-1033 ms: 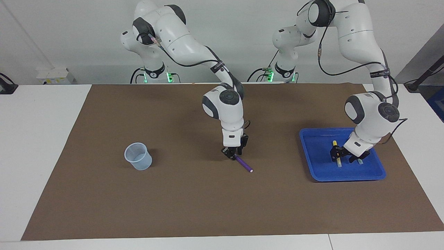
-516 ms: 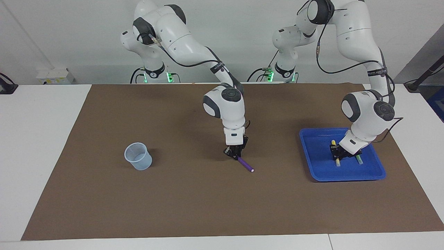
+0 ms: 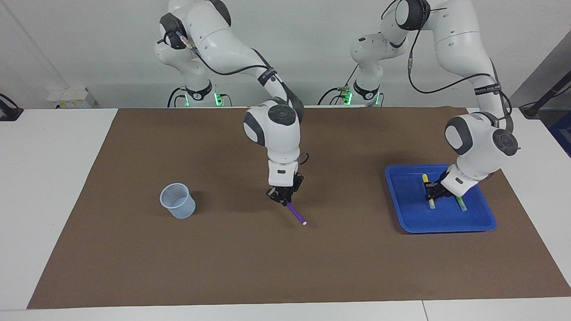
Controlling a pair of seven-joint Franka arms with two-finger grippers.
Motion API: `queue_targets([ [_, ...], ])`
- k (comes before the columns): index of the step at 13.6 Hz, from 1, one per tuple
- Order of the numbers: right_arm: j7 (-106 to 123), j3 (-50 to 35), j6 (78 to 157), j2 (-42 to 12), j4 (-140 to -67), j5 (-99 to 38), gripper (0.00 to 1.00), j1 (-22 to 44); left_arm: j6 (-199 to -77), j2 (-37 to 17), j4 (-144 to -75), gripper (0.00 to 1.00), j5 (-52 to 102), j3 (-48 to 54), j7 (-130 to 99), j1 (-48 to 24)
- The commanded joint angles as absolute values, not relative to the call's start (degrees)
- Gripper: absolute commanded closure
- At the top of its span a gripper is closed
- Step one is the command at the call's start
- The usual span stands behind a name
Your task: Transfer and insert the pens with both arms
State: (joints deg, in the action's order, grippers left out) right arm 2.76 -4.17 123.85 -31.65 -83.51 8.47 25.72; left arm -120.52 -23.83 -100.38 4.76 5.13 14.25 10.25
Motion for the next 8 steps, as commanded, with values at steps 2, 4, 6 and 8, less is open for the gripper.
queue_targets([
  [2,10.4,-5.1,114.5,-25.2,-84.3,9.1,1.00,20.0,-116.1,-21.1,-98.7,1.00,8.4,5.3,12.4,9.5],
  [4,18.5,-5.3,109.4,-22.7,-84.3,8.3,1.00,15.7,-115.4,-20.8,-99.3,1.00,8.3,5.1,10.6,8.4],
  [6,24.9,-5.3,105.6,-20.6,-84.2,6.8,1.00,11.5,-111.5,-20.0,-100.2,1.00,8.7,5.5,3.4,8.0],
  [8,28.6,-4.9,103.0,-19.0,-84.1,7.4,1.00,9.2,-106.9,-19.4,-100.2,1.00,10.9,5.7,-6.2,6.2],
])
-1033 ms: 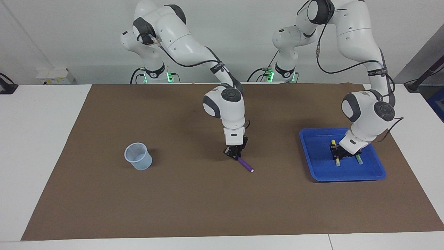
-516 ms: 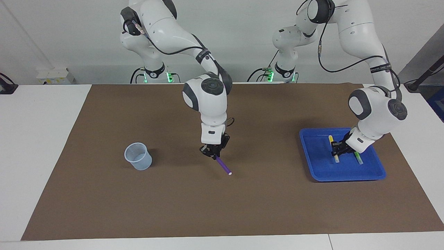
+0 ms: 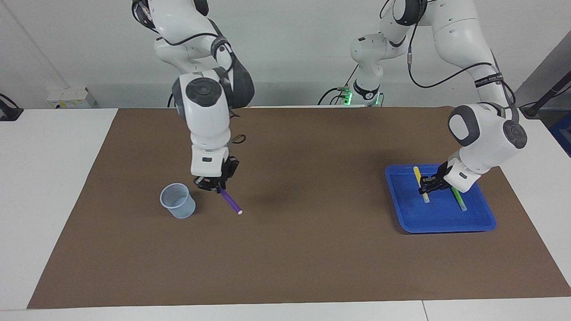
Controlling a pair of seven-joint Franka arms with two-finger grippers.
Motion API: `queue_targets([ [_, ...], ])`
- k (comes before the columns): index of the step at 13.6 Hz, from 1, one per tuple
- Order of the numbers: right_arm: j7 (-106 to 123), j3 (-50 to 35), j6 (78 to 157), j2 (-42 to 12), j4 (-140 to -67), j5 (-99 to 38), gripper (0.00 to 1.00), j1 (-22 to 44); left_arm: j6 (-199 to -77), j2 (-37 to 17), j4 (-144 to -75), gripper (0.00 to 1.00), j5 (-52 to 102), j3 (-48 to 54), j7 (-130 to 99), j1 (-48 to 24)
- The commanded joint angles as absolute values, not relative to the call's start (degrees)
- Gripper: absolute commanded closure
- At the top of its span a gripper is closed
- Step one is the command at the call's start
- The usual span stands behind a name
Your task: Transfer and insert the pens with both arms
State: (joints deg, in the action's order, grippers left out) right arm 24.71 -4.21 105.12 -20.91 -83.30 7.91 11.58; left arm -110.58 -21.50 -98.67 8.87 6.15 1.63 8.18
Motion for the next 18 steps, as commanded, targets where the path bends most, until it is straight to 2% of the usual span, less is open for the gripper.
queue_targets([
  [1,30.3,-4.7,102.2,-18.2,-84.2,7.8,1.00,8.3,-105.1,-19.2,-100.3,1.00,13.1,5.7,-12.0,5.8],
  [5,40.4,-4.7,100.3,-16.6,-84.2,15.2,1.00,3.0,-101.9,-17.2,-101.2,1.00,22.9,5.8,-35.9,2.7],
  [8,48.2,-4.7,101.2,-16.6,-84.2,20.9,1.00,0.7,-102.2,-15.3,-102.2,1.00,25.8,5.8,-53.6,-4.0],
  [11,51.1,-5.0,101.8,-16.6,-85.4,25.8,1.00,1.1,-103.9,-14.6,-102.5,1.00,26.0,5.7,-65.5,-10.3],
  [18,63.5,-5.4,106.4,-16.0,-95.5,31.6,1.00,4.0,-107.4,-14.4,-103.0,1.00,35.7,5.7,-75.1,-12.9],
])
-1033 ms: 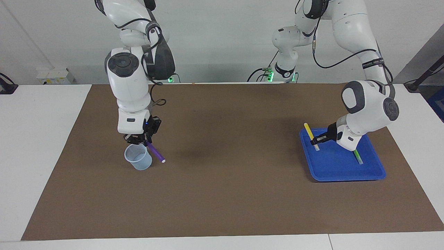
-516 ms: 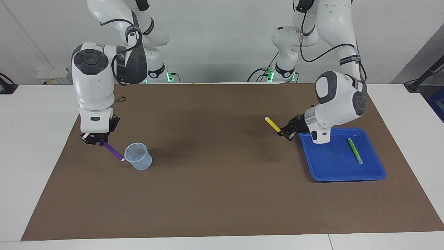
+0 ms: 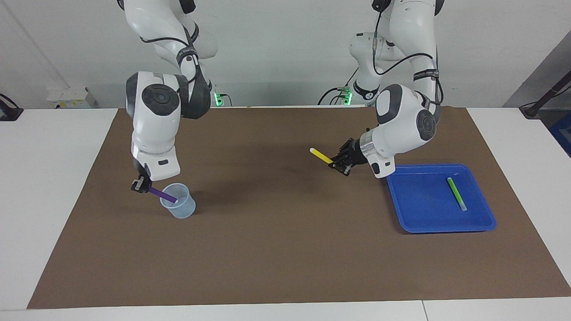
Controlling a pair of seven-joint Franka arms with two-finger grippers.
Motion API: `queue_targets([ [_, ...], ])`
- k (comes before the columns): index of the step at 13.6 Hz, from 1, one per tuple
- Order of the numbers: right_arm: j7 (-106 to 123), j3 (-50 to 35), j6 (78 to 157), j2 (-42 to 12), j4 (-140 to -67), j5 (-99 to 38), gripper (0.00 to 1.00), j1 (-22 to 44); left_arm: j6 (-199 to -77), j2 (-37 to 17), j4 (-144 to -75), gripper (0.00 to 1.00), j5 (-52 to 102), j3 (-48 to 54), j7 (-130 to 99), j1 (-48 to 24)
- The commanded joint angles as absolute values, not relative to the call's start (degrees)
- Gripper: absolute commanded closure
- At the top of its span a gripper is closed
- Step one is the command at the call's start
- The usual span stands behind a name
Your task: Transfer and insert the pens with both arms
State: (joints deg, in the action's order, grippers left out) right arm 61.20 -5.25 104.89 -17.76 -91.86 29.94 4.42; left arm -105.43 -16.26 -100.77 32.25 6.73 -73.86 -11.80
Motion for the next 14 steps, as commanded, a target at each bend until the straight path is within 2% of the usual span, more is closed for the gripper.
queue_targets([
  [1,64.2,-5.4,106.2,-15.8,-95.7,31.6,1.00,4.0,-108.1,-14.3,-103.4,1.00,36.4,5.8,-76.5,-12.9],
  [5,67.4,-5.4,106.6,-14.7,-98.6,32.0,1.00,3.3,-109.6,-14.1,-104.4,1.00,39.2,5.8,-77.6,-13.0],
  [9,67.4,-5.4,115.3,-13.5,-105.1,32.2,1.00,1.5,-111.3,-13.4,-105.8,1.00,42.2,5.8,-78.0,-14.0],
  [14,65.4,-5.4,117.1,-13.9,-105.1,32.1,1.00,1.8,-111.4,-13.4,-105.8,1.00,42.5,5.8,-78.0,-14.1],
])
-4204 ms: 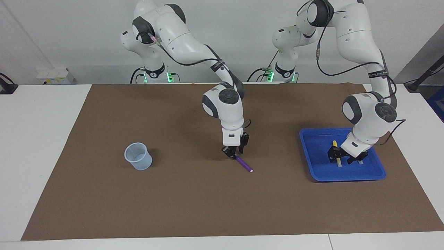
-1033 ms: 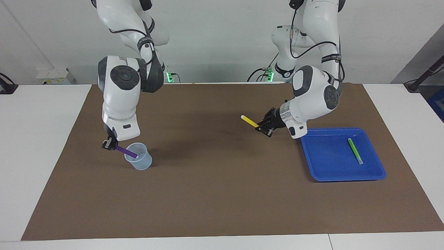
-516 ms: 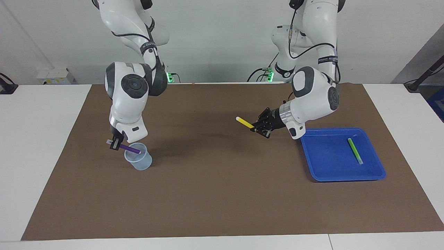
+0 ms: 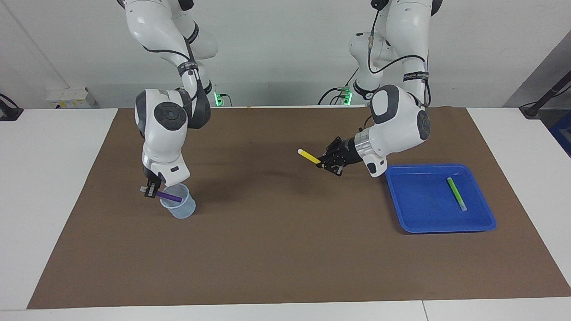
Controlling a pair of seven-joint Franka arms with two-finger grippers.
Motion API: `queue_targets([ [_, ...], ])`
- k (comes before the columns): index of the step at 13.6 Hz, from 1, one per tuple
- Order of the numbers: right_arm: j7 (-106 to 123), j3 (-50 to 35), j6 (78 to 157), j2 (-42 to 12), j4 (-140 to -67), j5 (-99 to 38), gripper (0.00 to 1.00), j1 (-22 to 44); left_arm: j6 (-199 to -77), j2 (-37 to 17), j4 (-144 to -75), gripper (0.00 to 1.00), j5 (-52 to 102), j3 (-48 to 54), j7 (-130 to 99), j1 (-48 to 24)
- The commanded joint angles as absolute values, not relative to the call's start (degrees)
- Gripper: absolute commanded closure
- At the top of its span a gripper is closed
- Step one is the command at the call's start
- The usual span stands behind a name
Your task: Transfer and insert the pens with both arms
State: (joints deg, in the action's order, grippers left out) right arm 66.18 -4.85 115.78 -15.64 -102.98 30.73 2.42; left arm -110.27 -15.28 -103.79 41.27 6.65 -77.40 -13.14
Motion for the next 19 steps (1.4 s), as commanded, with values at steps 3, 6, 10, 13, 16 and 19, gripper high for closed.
queue_targets([
  [3,63.6,-5.4,117.1,-13.9,-105.1,31.6,0.00,2.1,-111.4,-13.4,-105.8,1.00,42.5,5.7,-78.0,-14.1],
  [6,62.8,-5.4,116.2,-14.0,-104.4,31.2,0.00,2.5,-111.4,-13.4,-105.8,1.00,42.4,5.7,-78.0,-14.1],
  [10,58.0,-5.9,110.2,-13.8,-97.8,19.5,0.00,2.5,-111.4,-13.4,-105.8,1.00,42.4,5.7,-78.0,-14.1],
  [13,34.4,-7.6,106.6,-11.3,-96.9,15.4,0.00,5.6,-111.4,-13.4,-105.7,1.00,42.4,5.8,-78.0,-14.2],
  [16,21.8,-7.6,105.8,-12.0,-93.4,-0.7,0.01,5.1,-112.1,-13.5,-105.6,1.00,42.5,5.9,-78.3,-14.2],
  [19,10.1,-7.6,107.3,-12.0,-93.0,-10.5,0.06,4.7,-112.5,-13.5,-105.6,1.00,42.6,5.9,-79.6,-14.7],
])
